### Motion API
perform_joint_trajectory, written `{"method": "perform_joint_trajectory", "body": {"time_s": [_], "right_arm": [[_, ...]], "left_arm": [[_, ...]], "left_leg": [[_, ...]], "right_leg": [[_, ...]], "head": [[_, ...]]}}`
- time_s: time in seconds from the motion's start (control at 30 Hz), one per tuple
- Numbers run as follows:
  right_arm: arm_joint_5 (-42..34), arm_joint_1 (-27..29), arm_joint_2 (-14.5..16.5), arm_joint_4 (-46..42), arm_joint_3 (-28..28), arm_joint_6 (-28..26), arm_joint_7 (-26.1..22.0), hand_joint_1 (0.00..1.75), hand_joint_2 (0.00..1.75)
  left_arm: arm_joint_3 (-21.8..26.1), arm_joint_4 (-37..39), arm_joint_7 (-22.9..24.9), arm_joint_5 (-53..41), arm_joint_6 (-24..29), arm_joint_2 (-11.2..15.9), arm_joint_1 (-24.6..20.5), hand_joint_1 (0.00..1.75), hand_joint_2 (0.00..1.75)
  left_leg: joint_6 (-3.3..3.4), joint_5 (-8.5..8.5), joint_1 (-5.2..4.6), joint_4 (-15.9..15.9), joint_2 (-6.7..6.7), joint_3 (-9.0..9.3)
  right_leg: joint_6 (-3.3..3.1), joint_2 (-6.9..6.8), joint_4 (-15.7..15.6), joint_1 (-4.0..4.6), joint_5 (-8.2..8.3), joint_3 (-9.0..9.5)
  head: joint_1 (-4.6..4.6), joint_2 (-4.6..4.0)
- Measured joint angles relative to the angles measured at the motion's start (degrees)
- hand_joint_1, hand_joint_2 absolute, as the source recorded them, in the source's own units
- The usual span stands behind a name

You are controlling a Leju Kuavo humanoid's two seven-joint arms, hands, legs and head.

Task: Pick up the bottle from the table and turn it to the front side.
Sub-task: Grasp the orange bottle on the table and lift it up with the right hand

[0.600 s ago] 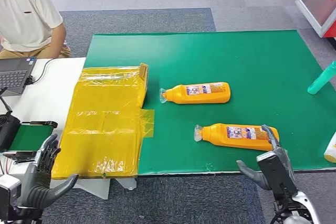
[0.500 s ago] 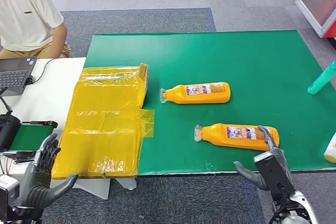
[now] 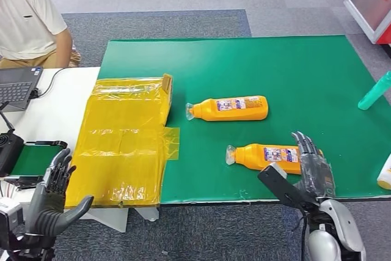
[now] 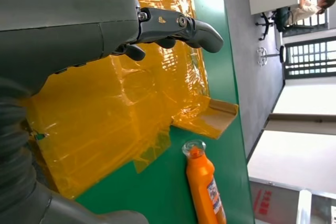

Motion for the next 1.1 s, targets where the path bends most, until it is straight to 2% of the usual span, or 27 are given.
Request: {"method": "perform_joint_trajectory", "body": {"time_s": [0.07, 0.17, 0.43, 0.57, 0.67, 0.83, 1.1], "right_arm": [[2.61, -1.30, -0.65, 1.00, 1.36, 0.27, 0.62, 0.00, 1.75], [2.13, -3.17, -1.71, 3.22, 3.00, 2.01, 0.48, 0.00, 1.75], [-8.48, -6.81, -4.57, 10.82, 4.85, 6.98, -0.12, 0.00, 1.75], [-11.47, -7.23, -5.72, 13.61, 4.86, 7.36, 0.49, 0.00, 1.75], [-10.52, -7.85, -6.70, 15.66, 4.86, 7.10, 1.56, 0.00, 1.75], [-4.03, -9.75, -7.97, 17.68, 4.86, 5.91, 3.63, 0.00, 1.75], [-0.71, -10.83, -8.15, 18.21, 5.01, 5.55, 3.94, 0.00, 1.75]], "left_arm": [[-0.54, 0.08, 0.07, 0.31, 0.11, 0.15, -0.28, 0.00, 1.75], [-1.38, 0.34, 0.01, 0.70, 0.34, 0.74, -0.62, 0.00, 1.75], [-3.62, 1.27, -0.72, 1.57, 1.71, 3.55, -1.45, 0.00, 1.75], [-4.56, 1.39, -1.25, 2.38, 2.14, 4.63, -1.53, 0.00, 1.75], [-5.13, 1.39, -1.42, 2.76, 2.21, 5.29, -1.56, 0.00, 1.75], [-5.90, 1.39, -1.49, 2.79, 2.62, 5.83, -1.74, 0.00, 1.75], [-6.47, 1.39, -1.49, 2.78, 2.92, 5.91, -1.79, 0.00, 1.75]], "left_leg": [[0.00, 0.00, 0.00, 0.00, 0.00, 0.00], [0.01, 0.01, 0.00, 0.00, 0.00, -0.01], [0.02, 0.00, 0.00, 0.00, 0.00, -0.01], [0.02, 0.00, 0.00, 0.00, 0.00, -0.02], [0.03, -0.01, 0.00, 0.00, 0.00, -0.02], [0.02, 0.00, 0.00, 0.00, 0.00, -0.02], [0.02, 0.01, 0.00, 0.00, 0.00, -0.02]], "right_leg": [[0.00, 0.00, 0.00, 0.00, 0.00, 0.00], [0.00, 0.00, 0.00, 0.00, 0.00, 0.00], [0.01, 0.00, 0.00, 0.00, 0.00, 0.00], [0.01, 0.00, 0.00, 0.00, 0.00, -0.01], [0.01, 0.00, 0.00, 0.00, 0.00, -0.01], [0.02, 0.00, 0.00, -0.01, 0.01, 0.00], [0.02, 0.00, 0.00, 0.00, 0.02, 0.00]], "head": [[-0.01, -0.01], [0.00, -0.01], [-0.01, -0.01], [-0.01, 0.00], [0.00, 0.00], [0.00, -0.01], [0.00, 0.00]]}}
